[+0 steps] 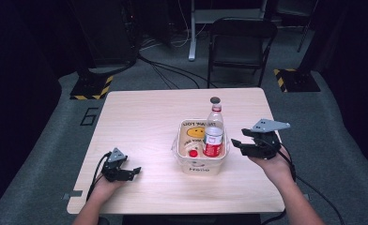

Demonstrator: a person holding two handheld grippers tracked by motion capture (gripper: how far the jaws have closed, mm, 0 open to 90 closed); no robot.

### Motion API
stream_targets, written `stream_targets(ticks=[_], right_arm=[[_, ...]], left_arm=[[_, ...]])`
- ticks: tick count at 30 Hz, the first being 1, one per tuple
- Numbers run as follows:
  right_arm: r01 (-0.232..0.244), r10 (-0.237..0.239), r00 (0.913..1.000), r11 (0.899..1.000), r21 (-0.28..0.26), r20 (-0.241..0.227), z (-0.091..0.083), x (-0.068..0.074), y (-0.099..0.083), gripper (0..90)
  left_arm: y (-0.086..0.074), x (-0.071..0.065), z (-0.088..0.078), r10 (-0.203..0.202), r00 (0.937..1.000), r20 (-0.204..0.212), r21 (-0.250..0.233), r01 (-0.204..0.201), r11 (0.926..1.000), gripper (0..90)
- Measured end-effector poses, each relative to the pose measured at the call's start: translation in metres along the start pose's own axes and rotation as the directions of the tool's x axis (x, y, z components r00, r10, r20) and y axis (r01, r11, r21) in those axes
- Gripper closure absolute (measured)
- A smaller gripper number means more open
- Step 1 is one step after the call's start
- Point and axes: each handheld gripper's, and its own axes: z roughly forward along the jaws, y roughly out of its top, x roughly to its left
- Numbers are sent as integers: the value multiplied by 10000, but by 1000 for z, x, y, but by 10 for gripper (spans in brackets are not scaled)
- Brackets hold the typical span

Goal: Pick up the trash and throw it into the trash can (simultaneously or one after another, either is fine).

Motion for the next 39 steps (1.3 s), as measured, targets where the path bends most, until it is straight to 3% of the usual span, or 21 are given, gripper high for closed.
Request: stream_targets(ticks=[19, 35, 39], right_arm=[[-775, 759, 9924, 9969, 127, 968, -2, -17, -47, 418], [-2012, 1911, 9675, 9784, 465, 1658, 5, -32, -111, 368], [-2410, 2274, 9546, 9692, 503, 1924, 6, -37, -130, 331]], left_arm=[[0, 0, 0, -32, 10000, -5, -19, 32, 10000, 158], [0, 0, 0, -47, 10000, -25, -57, 47, 10000, 158], [0, 1, 0, 28, 9999, -114, 48, -27, 10000, 154]])
